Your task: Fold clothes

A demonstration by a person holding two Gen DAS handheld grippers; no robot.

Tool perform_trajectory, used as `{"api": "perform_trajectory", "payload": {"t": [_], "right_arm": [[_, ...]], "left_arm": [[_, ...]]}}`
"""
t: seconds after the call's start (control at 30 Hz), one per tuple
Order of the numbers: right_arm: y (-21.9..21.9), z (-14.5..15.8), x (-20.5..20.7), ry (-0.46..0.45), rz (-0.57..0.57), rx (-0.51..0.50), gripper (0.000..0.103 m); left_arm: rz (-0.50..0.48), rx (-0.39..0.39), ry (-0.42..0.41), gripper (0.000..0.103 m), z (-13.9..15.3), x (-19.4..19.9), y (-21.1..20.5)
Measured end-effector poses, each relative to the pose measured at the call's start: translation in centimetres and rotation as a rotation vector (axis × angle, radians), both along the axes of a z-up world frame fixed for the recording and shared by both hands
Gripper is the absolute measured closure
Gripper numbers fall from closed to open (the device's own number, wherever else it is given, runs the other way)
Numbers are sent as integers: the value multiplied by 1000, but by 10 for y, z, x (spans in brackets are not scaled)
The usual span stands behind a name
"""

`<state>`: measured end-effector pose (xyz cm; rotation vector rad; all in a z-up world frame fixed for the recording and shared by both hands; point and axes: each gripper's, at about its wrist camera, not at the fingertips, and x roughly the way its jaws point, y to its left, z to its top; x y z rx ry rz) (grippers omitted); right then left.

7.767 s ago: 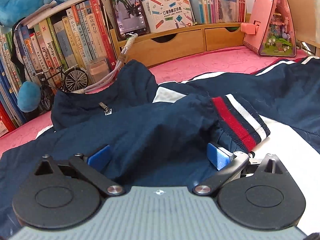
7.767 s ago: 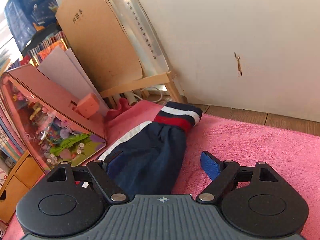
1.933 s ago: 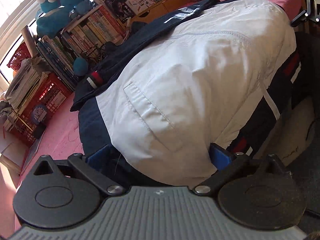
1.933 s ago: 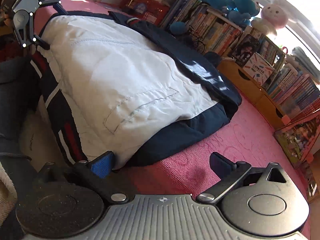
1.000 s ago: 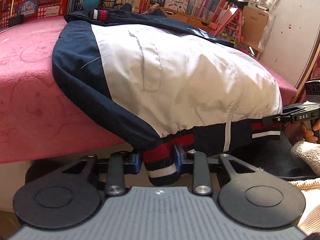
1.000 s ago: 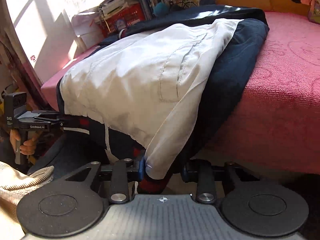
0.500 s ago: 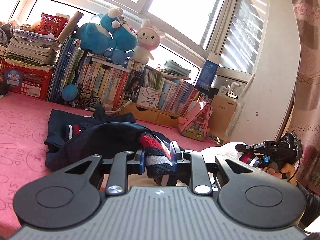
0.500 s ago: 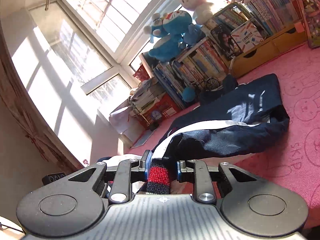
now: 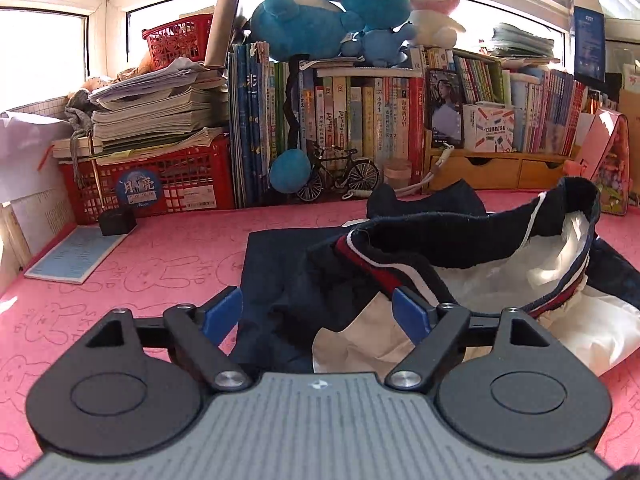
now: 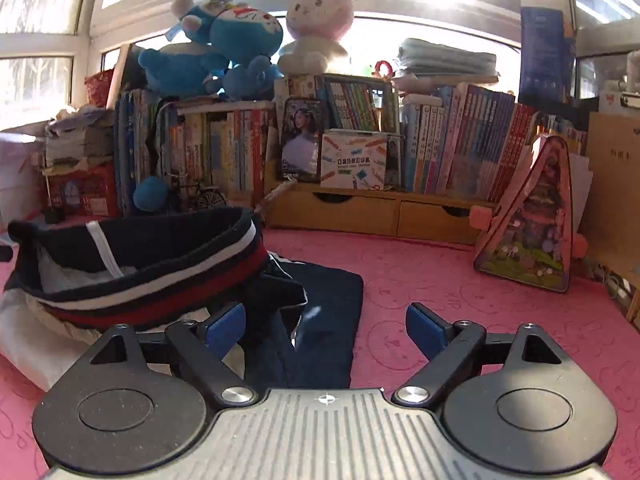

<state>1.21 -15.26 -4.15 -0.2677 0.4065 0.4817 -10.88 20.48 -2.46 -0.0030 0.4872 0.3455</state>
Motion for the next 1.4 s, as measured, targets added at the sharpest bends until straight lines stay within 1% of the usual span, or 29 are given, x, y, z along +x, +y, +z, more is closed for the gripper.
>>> {"api": "perform_trajectory", "payload": {"t": [0.03, 0.07, 0.13, 0.23, 0.27, 0.37, 0.4, 0.47, 0.63, 0.7, 0.77, 0.83, 0.9, 0.93, 1.0, 1.03, 1.07, 1.13, 1.2, 1.23, 1.3, 1.33, 1.4], "right_arm": [[6, -11, -8, -34, 9, -94, 15], [11, -20, -14, -58, 24, -162, 15], [20, -36, -22, -71, 70, -223, 15], [30, -50, -27, -47, 115, -232, 15], [31, -50, -28, -36, 126, -222, 15], [31, -47, -31, -10, 141, -196, 14], [30, -46, -32, -2, 146, -187, 9], [30, -44, -34, 15, 155, -169, 6], [29, -39, -38, 58, 179, -125, 5], [29, -37, -39, 74, 188, -102, 4], [28, -35, -39, 88, 192, -60, 4], [30, -33, -39, 99, 196, -24, 4], [37, -33, -40, 98, 198, -3, 4], [41, -32, -41, 97, 199, 7, 4], [49, -35, -43, 86, 194, -11, 4], [52, -37, -45, 78, 189, -27, 4], [53, -40, -44, 71, 169, -50, 4], [48, -49, -39, 57, 90, -110, 6], [31, -60, -27, 72, -13, -138, 16], [17, -65, -19, 93, -68, -128, 16], [-18, -70, -5, 167, -170, -41, 16], [-29, -70, -3, 184, -198, -12, 15], [-38, -66, -8, 179, -206, 3, 15]], "left_arm": [[0, 36, 13, 14, -4, 0, -4], [-1, 71, 26, 11, -7, 0, -7], [-7, 123, 62, 9, -17, 0, -14], [-3, 196, 122, 8, -32, 1, -25], [-3, 221, 145, 8, -37, 1, -29], [5, 257, 198, 8, -46, 3, -41], [8, 256, 208, 8, -48, 4, -44], [5, 219, 216, 8, -49, 5, -45], [2, 114, 216, 8, -48, 8, -41], [-2, 102, 200, 8, -46, 7, -41], [-14, 113, 176, 8, -43, 6, -45], [-38, 127, 157, 5, -40, 5, -51], [-53, 128, 149, 4, -39, 5, -55], [-54, 115, 154, 4, -41, 7, -54], [-53, 91, 164, 4, -43, 9, -53], [-29, 101, 178, 4, -47, 9, -50], [-3, 111, 192, 4, -50, 9, -46], [61, 126, 210, 3, -58, 3, -34], [113, 111, 209, 2, -59, -4, -18], [137, 105, 210, 2, -60, -8, -10], [171, 110, 223, 1, -57, -13, 0], [180, 125, 220, 1, -54, -17, 1], [201, 156, 212, 1, -49, -24, 4]]}}
